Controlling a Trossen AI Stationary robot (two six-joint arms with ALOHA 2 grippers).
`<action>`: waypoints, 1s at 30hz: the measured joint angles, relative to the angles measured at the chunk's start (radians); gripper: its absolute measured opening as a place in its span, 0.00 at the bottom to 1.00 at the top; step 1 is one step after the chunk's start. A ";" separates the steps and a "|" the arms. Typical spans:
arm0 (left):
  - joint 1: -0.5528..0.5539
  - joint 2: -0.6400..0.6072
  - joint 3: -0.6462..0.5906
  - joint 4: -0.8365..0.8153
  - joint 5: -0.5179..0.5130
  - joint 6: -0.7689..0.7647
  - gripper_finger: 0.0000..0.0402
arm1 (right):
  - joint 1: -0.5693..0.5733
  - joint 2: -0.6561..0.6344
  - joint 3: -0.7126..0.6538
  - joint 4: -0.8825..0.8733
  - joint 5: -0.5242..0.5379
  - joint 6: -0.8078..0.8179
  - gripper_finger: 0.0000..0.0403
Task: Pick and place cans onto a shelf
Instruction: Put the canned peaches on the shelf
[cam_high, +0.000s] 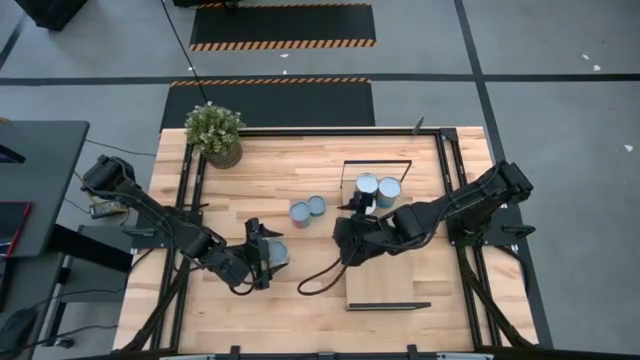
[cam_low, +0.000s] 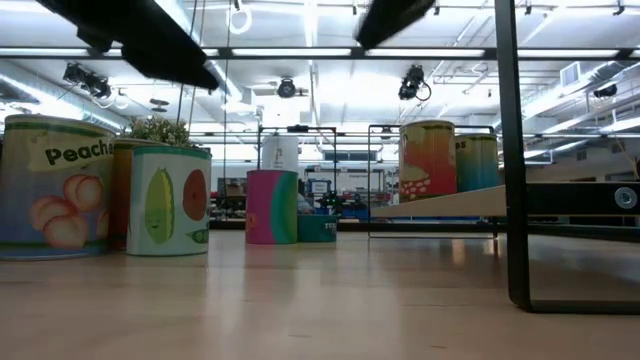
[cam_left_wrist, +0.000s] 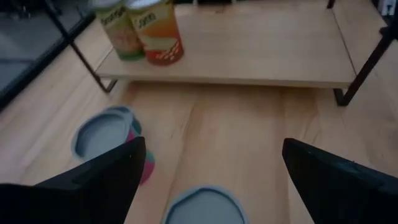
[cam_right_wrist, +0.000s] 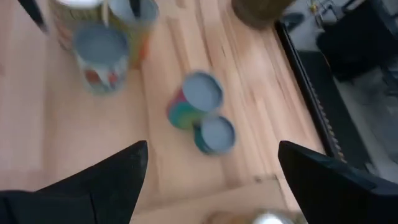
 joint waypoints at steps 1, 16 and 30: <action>0.001 0.000 0.000 -0.007 0.001 -0.008 0.96 | 0.000 0.000 0.000 0.017 -0.014 -0.005 0.91; 0.004 -0.068 0.128 -0.520 0.158 -0.221 0.96 | 0.045 0.000 -0.069 0.067 -0.052 0.094 0.91; 0.022 -0.068 0.204 -0.646 0.351 -0.380 0.96 | 0.060 0.001 -0.164 0.302 -0.008 -0.013 0.91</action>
